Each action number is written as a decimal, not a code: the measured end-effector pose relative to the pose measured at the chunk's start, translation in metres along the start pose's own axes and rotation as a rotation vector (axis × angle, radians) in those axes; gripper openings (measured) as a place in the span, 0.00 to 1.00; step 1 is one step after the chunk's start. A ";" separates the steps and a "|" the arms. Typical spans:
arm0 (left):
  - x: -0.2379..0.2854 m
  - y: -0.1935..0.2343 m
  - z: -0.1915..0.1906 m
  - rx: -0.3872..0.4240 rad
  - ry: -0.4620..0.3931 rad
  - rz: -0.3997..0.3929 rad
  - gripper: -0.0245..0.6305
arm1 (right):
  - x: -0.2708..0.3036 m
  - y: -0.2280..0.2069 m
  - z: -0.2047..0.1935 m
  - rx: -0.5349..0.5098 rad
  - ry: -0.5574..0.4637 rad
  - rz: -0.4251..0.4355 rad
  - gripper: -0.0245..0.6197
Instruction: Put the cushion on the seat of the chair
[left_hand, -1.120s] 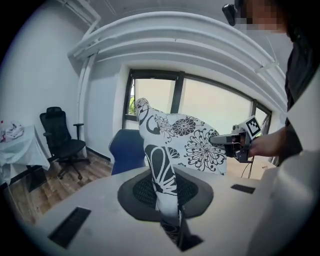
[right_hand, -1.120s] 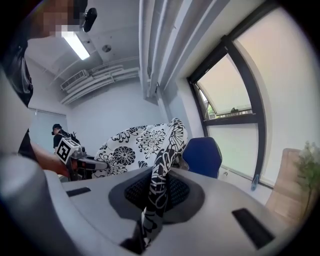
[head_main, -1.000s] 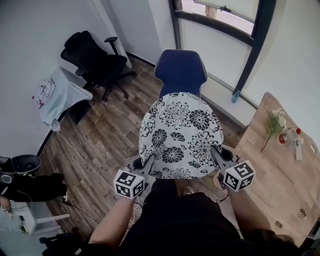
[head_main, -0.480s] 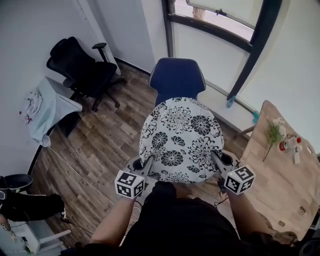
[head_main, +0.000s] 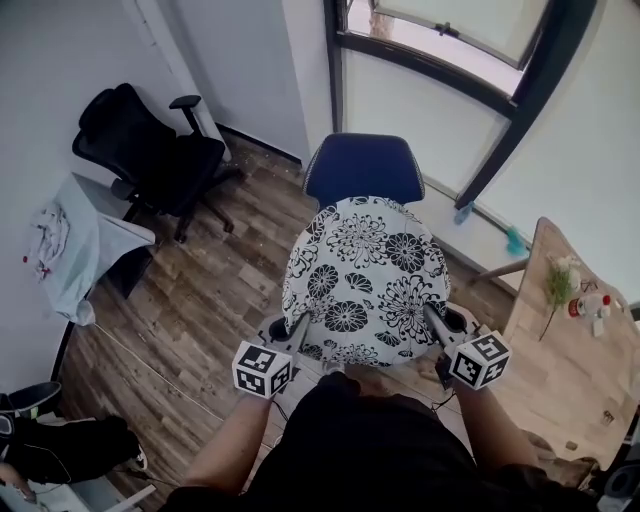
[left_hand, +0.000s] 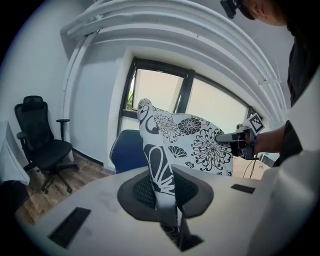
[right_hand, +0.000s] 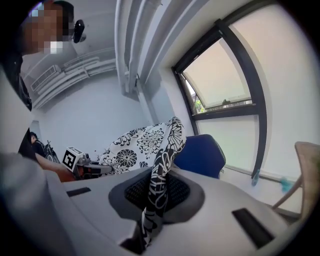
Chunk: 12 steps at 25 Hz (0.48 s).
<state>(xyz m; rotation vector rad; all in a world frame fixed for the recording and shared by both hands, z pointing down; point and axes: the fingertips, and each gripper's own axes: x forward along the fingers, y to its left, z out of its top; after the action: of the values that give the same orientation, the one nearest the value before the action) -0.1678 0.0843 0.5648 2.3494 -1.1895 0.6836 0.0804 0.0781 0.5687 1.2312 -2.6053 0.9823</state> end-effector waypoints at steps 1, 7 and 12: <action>0.003 0.002 -0.002 0.002 -0.003 -0.010 0.07 | 0.002 -0.004 -0.002 0.012 -0.003 -0.011 0.10; 0.015 0.017 -0.013 0.042 -0.005 -0.065 0.07 | 0.007 -0.004 -0.010 -0.005 -0.034 -0.087 0.10; 0.019 0.025 -0.014 0.076 0.002 -0.100 0.07 | 0.002 0.005 -0.013 -0.019 -0.067 -0.154 0.10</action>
<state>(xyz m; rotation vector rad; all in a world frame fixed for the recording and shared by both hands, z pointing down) -0.1822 0.0667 0.5910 2.4515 -1.0541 0.7078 0.0726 0.0869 0.5772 1.4589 -2.5157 0.9012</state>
